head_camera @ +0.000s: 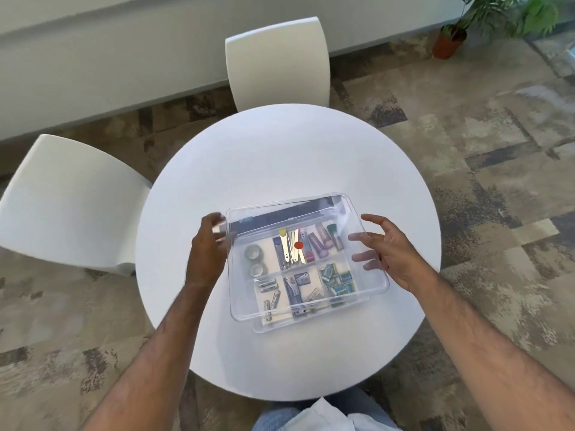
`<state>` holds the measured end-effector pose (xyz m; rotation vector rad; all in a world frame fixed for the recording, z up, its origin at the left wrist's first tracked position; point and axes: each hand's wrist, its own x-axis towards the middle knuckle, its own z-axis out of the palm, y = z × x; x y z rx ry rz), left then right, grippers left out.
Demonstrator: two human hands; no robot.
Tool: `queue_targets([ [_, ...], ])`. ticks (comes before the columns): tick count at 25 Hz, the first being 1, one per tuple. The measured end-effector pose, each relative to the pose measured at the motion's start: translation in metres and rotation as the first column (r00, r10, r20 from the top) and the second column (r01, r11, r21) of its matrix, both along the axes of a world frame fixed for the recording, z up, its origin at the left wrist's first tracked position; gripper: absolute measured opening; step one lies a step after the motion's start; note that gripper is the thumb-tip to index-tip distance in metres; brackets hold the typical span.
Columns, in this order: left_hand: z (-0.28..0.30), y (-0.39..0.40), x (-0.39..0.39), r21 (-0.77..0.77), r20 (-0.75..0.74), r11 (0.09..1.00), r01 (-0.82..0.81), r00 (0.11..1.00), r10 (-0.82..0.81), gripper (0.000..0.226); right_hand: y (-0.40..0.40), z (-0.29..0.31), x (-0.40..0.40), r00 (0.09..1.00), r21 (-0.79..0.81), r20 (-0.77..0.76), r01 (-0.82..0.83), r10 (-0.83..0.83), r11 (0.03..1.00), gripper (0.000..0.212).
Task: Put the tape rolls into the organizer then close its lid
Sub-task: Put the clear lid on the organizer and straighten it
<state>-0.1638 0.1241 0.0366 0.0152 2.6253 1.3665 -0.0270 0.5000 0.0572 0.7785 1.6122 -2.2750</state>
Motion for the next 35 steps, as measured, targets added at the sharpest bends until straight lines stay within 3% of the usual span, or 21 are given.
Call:
queue_targets([
  [2, -0.007, -0.007, 0.009, 0.035, 0.142, 0.999, -0.024, 0.990, 0.018, 0.015, -0.003, -0.001, 0.001, 0.999, 0.031, 0.002, -0.032, 0.032, 0.999, 0.051],
  [6, -0.019, -0.014, 0.036, 0.118, 0.294, 0.986, -0.120, 0.952, 0.081, 0.035, -0.013, -0.013, 0.005, 0.997, 0.136, 0.032, -0.073, 0.070, 0.988, 0.043],
  [9, -0.028, -0.010, 0.056, 0.123, 0.383, 0.968, -0.217, 0.911, 0.155, 0.032, -0.018, -0.024, 0.011, 0.995, 0.225, 0.045, -0.093, 0.085, 0.970, 0.036],
  [12, -0.035, -0.004, 0.061, 0.010, 0.375, 0.982, -0.187, 0.911, 0.170, 0.022, -0.023, -0.033, 0.015, 0.996, 0.294, 0.049, -0.085, 0.073, 0.952, 0.033],
  [18, -0.037, 0.005, 0.051, -0.192, 0.321, 0.977, -0.089, 0.935, 0.148, 0.036, -0.030, -0.043, 0.013, 0.999, 0.385, 0.050, -0.038, 0.020, 0.922, 0.037],
  [23, -0.041, 0.010, 0.045, -0.184, 0.364, 0.977, -0.111, 0.915, 0.173, 0.035, -0.029, -0.043, 0.007, 0.998, 0.392, 0.058, -0.022, -0.001, 0.920, 0.040],
  [28, -0.041, 0.009, 0.049, -0.180, 0.367, 0.977, -0.113, 0.914, 0.173, 0.013, -0.027, -0.044, 0.004, 0.997, 0.406, 0.076, -0.030, -0.001, 0.914, 0.043],
  [33, -0.037, 0.014, 0.042, -0.183, 0.355, 0.980, -0.077, 0.924, 0.139, 0.062, -0.026, -0.051, 0.005, 0.995, 0.479, 0.098, -0.064, 0.020, 0.876, 0.044],
  [35, -0.034, 0.018, 0.031, -0.160, 0.332, 0.985, -0.067, 0.936, 0.118, 0.072, -0.026, -0.055, 0.005, 0.994, 0.580, 0.104, -0.098, 0.045, 0.809, 0.042],
])
